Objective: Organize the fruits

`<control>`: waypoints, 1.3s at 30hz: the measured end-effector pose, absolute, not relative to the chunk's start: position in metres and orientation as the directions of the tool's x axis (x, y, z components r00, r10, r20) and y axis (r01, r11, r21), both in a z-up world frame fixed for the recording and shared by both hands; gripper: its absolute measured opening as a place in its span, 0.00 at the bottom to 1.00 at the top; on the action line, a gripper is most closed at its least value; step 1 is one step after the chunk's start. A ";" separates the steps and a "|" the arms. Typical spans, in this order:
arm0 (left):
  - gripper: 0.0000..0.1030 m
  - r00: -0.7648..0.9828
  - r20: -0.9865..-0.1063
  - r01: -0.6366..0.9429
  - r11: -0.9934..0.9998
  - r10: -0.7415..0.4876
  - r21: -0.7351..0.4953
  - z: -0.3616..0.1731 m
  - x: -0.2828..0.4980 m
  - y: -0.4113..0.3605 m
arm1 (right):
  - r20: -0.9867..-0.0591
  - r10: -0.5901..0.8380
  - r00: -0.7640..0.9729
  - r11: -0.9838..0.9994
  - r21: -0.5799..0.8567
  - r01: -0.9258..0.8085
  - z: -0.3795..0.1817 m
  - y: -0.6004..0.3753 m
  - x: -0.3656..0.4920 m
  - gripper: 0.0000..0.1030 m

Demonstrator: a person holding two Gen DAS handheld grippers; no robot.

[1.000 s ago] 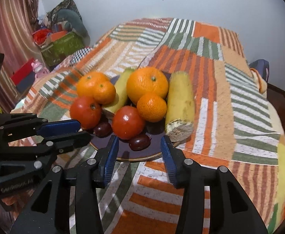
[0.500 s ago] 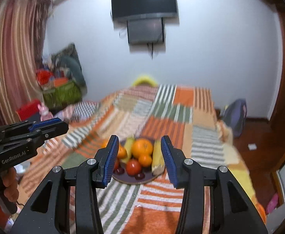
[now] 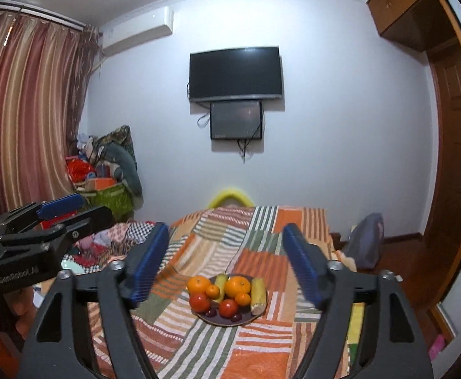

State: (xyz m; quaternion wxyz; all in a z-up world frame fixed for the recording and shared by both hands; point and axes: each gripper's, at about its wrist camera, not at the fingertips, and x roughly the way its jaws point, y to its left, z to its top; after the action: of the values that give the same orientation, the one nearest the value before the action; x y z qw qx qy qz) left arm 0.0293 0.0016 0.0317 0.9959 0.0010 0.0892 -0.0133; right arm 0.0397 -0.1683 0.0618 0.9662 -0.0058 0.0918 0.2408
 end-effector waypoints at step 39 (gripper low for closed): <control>0.98 0.985 -0.172 0.018 1.000 -0.019 -0.006 0.024 0.013 -0.002 | -0.130 0.403 0.906 0.915 0.047 -0.401 0.057 -0.177 0.014 1.00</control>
State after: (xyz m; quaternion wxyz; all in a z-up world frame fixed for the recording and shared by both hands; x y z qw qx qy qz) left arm 0.0129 -0.0021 0.0243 0.9962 -0.0022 0.0864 -0.0094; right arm 0.0142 -0.1774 0.0565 0.9761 0.0095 0.0686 0.2059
